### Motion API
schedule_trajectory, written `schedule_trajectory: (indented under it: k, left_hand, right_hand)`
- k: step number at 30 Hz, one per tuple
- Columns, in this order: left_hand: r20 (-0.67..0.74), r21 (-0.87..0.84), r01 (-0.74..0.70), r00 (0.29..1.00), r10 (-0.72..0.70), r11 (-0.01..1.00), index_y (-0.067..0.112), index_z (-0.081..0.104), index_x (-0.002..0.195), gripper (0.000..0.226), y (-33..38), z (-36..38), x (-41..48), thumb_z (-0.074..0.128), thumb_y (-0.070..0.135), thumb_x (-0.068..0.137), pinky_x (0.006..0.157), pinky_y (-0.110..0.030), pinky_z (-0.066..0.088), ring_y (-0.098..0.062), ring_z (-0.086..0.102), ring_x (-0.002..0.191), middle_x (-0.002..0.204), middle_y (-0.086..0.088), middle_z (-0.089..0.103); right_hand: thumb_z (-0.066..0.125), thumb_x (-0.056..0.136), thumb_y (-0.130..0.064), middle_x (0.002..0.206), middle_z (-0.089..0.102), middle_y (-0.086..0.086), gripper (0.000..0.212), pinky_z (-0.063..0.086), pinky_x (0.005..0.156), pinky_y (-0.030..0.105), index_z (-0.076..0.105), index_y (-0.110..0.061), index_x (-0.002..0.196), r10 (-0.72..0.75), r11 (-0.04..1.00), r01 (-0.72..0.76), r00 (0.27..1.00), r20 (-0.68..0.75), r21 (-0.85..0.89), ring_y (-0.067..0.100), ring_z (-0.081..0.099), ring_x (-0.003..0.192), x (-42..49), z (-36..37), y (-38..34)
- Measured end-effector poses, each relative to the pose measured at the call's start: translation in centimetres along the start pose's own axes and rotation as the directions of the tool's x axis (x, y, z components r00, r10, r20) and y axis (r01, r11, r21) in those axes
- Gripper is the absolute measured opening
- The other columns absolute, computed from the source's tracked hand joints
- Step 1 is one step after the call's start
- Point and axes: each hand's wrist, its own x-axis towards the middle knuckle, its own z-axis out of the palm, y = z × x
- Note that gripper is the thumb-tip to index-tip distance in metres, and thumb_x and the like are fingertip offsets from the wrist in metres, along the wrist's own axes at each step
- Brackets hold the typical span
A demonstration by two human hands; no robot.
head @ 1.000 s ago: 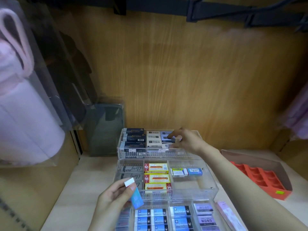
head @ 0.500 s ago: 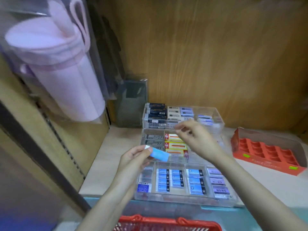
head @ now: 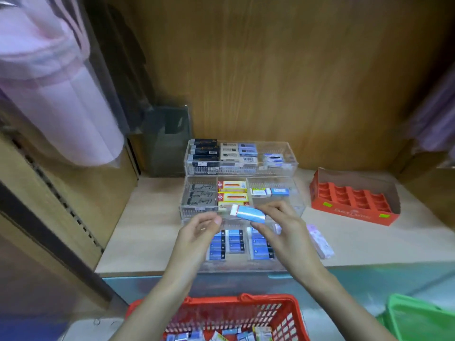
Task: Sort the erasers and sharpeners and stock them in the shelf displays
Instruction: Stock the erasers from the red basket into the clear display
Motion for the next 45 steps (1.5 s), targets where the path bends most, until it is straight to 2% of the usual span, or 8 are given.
schedule_trajectory:
  k: [7, 13, 17, 20, 29, 34, 40, 45]
  left_hand:
    - [0.237, 0.130, -0.098, 0.969, 0.065, 0.987, 0.029, 0.058, 0.116, 0.037, -1.3, 3.0, 1.1, 0.067, 0.015, 0.083, 0.075, -0.010, 0.047, 0.002, 0.064, 0.092, 0.113, 0.014, 0.062]
    - [0.219, 0.018, -0.021, 0.976, 0.017, 1.000, 0.017, 0.061, 0.095, 0.015, -1.2, 6.0, 2.7, 0.063, 0.005, 0.085, 0.063, -0.011, 0.046, -0.004, 0.066, 0.069, 0.078, 0.001, 0.069]
    - [0.171, 0.009, 0.070, 0.983, -0.070, 0.998, 0.016, 0.061, 0.094, 0.012, -2.0, 7.1, 3.9, 0.065, 0.009, 0.085, 0.056, -0.012, 0.044, -0.005, 0.065, 0.068, 0.080, -0.003, 0.071]
    - [0.157, 0.013, 0.077, 0.985, -0.078, 0.997, 0.017, 0.061, 0.093, 0.012, -2.4, 7.8, 4.8, 0.066, 0.008, 0.085, 0.055, -0.014, 0.042, -0.003, 0.064, 0.063, 0.075, -0.001, 0.071]
    - [0.038, 0.243, -0.126, 0.992, 0.120, 0.962, 0.020, 0.054, 0.099, 0.018, -2.9, 8.2, 7.2, 0.066, 0.013, 0.087, 0.071, -0.015, 0.047, -0.005, 0.057, 0.080, 0.098, 0.006, 0.060]
    - [0.037, 0.277, -0.157, 0.987, 0.153, 0.948, 0.024, 0.058, 0.090, 0.016, -4.3, 6.7, 6.9, 0.063, 0.009, 0.088, 0.061, -0.008, 0.043, -0.013, 0.062, 0.081, 0.096, 0.002, 0.065]
    - [0.099, 0.394, -0.262, 0.965, 0.243, 0.881, 0.018, 0.060, 0.094, 0.012, -4.9, 6.3, 6.8, 0.062, 0.008, 0.088, 0.065, -0.008, 0.042, -0.003, 0.058, 0.076, 0.099, 0.003, 0.061]
    - [0.139, 0.381, -0.254, 0.966, 0.216, 0.889, 0.024, 0.060, 0.093, 0.014, -4.8, 5.5, 7.2, 0.060, 0.011, 0.090, 0.065, -0.010, 0.045, -0.004, 0.060, 0.076, 0.100, 0.006, 0.063]
  right_hand:
    - [0.059, 0.091, -0.012, 0.067, 0.066, -0.006, 0.013, 0.044, 0.065, 0.013, 0.068, -0.013, 0.082, 0.312, 0.828, -0.366, 0.930, 0.192, 0.425, 0.004, 0.061, 0.065, -0.7, -2.7, 2.9]
    - [0.053, 0.095, -0.022, 0.065, 0.064, -0.002, 0.016, 0.046, 0.066, 0.025, 0.065, -0.012, 0.094, 0.349, 0.779, -0.415, 0.910, 0.224, 0.471, 0.009, 0.057, 0.064, -1.2, -2.1, 4.3]
    - [0.058, 0.085, -0.042, 0.101, 0.052, -0.015, 0.031, 0.036, 0.088, 0.012, 0.062, -0.026, 0.111, 0.108, 0.992, -0.111, 0.993, 0.049, 0.053, 0.002, 0.048, 0.098, -1.3, -2.5, 6.1]
    - [0.052, 0.085, -0.043, 0.097, 0.053, -0.008, 0.038, 0.032, 0.083, 0.013, 0.065, -0.019, 0.112, -0.029, 0.982, 0.027, 1.000, -0.005, -0.185, 0.008, 0.042, 0.093, -0.4, -2.6, 7.7]
    - [0.069, 0.081, -0.037, 0.095, 0.067, -0.002, 0.029, 0.035, 0.079, 0.035, 0.072, -0.017, 0.103, 0.072, 0.916, -0.030, 0.993, 0.091, -0.399, 0.018, 0.046, 0.090, 5.3, -3.5, 10.5]
    - [0.070, 0.083, -0.020, 0.096, 0.068, 0.002, 0.021, 0.031, 0.073, 0.020, 0.073, -0.012, 0.101, 0.082, 0.976, -0.065, 0.994, 0.071, -0.208, 0.016, 0.046, 0.086, 6.0, -4.9, 11.3]
    - [0.068, 0.084, -0.031, 0.094, 0.068, -0.005, 0.021, 0.032, 0.084, 0.033, 0.073, -0.021, 0.101, 0.175, 0.889, -0.137, 0.983, 0.048, -0.437, 0.020, 0.047, 0.102, 7.9, -3.5, 11.9]
    - [0.061, 0.086, -0.027, 0.099, 0.068, -0.002, 0.015, 0.020, 0.074, 0.031, 0.069, -0.022, 0.097, 0.191, 0.650, 0.125, 0.928, 0.321, -0.749, 0.021, 0.044, 0.106, 9.9, -3.1, 11.1]
